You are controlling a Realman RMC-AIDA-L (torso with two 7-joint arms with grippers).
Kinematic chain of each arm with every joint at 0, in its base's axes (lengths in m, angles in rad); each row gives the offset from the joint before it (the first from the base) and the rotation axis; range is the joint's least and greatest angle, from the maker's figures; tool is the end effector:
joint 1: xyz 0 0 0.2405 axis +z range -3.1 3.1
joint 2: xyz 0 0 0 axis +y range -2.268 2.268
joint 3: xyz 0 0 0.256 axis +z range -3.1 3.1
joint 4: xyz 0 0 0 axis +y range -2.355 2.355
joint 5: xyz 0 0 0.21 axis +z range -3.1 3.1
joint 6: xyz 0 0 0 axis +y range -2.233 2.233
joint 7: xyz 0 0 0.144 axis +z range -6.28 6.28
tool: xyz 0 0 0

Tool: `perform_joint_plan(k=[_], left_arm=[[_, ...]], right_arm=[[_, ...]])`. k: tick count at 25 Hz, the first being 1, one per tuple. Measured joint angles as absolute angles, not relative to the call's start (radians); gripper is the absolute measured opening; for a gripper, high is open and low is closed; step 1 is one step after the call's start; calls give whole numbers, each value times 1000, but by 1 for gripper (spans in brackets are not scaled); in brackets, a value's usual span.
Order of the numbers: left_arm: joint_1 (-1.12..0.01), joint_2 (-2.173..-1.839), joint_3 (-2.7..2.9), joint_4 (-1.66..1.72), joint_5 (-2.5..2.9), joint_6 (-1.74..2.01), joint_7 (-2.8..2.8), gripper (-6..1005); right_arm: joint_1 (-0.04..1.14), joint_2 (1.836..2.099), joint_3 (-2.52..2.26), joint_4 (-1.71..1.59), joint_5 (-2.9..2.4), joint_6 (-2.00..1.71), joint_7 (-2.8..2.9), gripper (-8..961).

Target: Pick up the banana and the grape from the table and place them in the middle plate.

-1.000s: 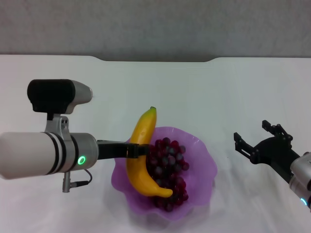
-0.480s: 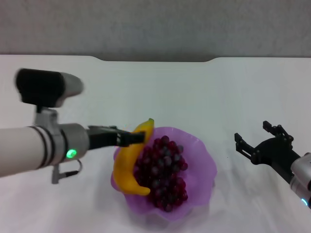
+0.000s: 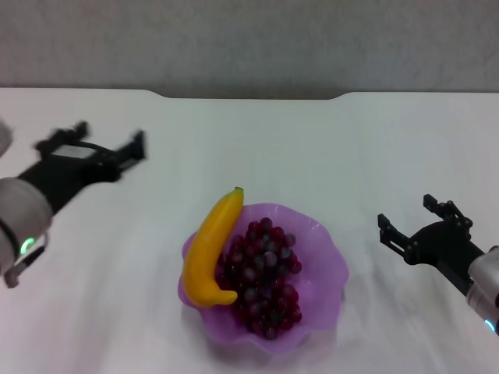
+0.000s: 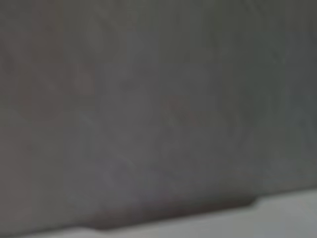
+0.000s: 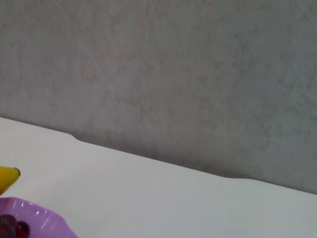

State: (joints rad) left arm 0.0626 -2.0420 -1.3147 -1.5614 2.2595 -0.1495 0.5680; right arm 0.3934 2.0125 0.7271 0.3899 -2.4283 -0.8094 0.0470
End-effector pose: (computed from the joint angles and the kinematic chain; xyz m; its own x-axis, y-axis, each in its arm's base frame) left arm -0.2161 0.3237 0.0228 0.7097 0.2514 0.6582 0.7044 -0.2709 -0.6561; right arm 0.3213 0.3256 -0.0661 0.8240 -0.1802 -0.5372 -0.5616 -0.3849 -0.7324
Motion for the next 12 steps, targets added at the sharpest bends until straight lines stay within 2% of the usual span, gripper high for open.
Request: perform_joint_plan(k=[2,6,9,12], left_arm=[[96,-2040,-1230,-1512,2262,78,600,883],[84,-2039,-1122,-1380,2291,370,607,884],[30,-2040,-1043,-1215,2297,648,581,884],[-64,-2037,-1031,-1044,2286,775,475,884]], right_arm=[[392,2013,727,390,-2428,-811,47,892],[391,2011,726,394,-2428,-813,47,892],[396,2009,727,395,-2428,-813,47,892],[395,2010,730,392,-2428,-813,47,892]])
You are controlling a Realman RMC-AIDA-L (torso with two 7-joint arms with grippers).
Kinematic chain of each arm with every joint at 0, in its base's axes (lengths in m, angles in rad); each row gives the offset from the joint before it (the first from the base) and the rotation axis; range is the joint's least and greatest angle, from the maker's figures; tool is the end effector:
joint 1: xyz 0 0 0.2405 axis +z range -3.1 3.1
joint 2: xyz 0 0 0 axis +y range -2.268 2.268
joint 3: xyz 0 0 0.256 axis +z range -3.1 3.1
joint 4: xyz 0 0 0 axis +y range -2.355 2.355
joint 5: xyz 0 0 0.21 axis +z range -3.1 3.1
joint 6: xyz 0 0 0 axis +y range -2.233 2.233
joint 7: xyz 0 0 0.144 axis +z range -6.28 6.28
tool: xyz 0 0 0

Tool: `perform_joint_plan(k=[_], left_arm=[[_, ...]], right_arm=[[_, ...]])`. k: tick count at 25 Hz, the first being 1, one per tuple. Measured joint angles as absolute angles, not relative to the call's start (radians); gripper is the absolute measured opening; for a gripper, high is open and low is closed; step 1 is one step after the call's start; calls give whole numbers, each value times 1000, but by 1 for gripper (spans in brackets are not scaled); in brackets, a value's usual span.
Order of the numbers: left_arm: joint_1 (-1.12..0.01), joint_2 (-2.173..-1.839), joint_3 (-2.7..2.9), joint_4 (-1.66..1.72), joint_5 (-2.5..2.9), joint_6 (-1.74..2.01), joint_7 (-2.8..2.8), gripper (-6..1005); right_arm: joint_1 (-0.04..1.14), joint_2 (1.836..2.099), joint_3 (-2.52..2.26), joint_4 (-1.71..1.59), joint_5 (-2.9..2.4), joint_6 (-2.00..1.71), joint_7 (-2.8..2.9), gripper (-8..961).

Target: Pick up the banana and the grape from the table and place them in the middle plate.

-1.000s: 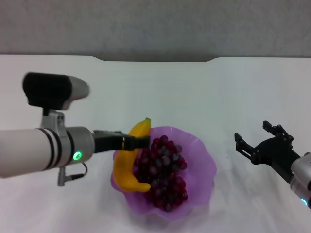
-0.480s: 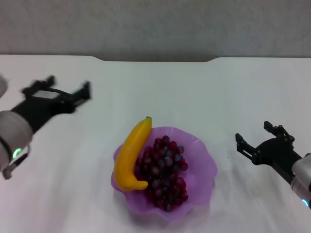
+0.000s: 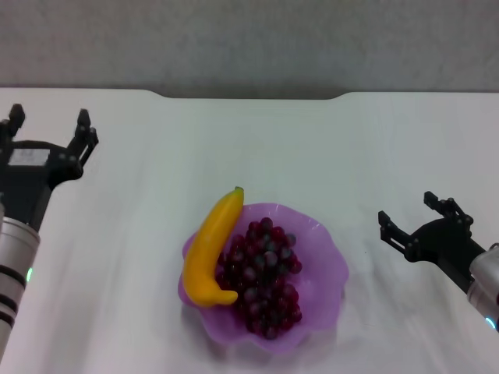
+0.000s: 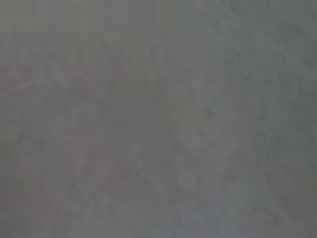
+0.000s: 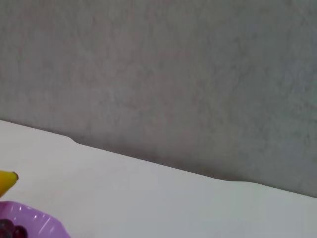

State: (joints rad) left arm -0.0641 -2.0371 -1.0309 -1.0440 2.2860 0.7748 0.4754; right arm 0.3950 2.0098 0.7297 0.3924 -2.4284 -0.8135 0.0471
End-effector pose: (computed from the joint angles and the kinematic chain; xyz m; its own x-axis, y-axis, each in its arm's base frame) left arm -0.2576 0.3167 -0.0008 0.7588 -0.0890 0.6453 0.6452 -0.0336 -0.7633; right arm 0.3204 0.3270 -0.0645 0.8238 -0.1731 -0.5398 -0.5612 -0.3839 -0.7333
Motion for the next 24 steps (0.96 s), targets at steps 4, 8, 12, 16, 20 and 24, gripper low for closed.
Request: perform_joint_plan(k=[4,8,12,16,20,24], left_arm=[[-190,-2035,-1039,-769,2297,881,250,885],[-279,-2038,-1029,-490,2340,998,-4,884],[-289,-2042,-1022,-378,2347,1009,-158,883],[-298,-2043,-959,-345,2347,987,-203,882],[-305,-2049,-945,-342,2310,960,-134,881],[-320,-2048,-948,-340,2305,929,-134,881]], right_arm=[[397,2011,730,393,-2428,-813,47,892],[399,2009,735,395,-2428,-813,47,892],[400,2011,736,390,-2428,-836,47,892],[393,2012,736,387,-2423,-855,47,892],[397,2012,736,387,-2414,-853,47,892],[390,2012,736,384,-2412,-860,47,892]])
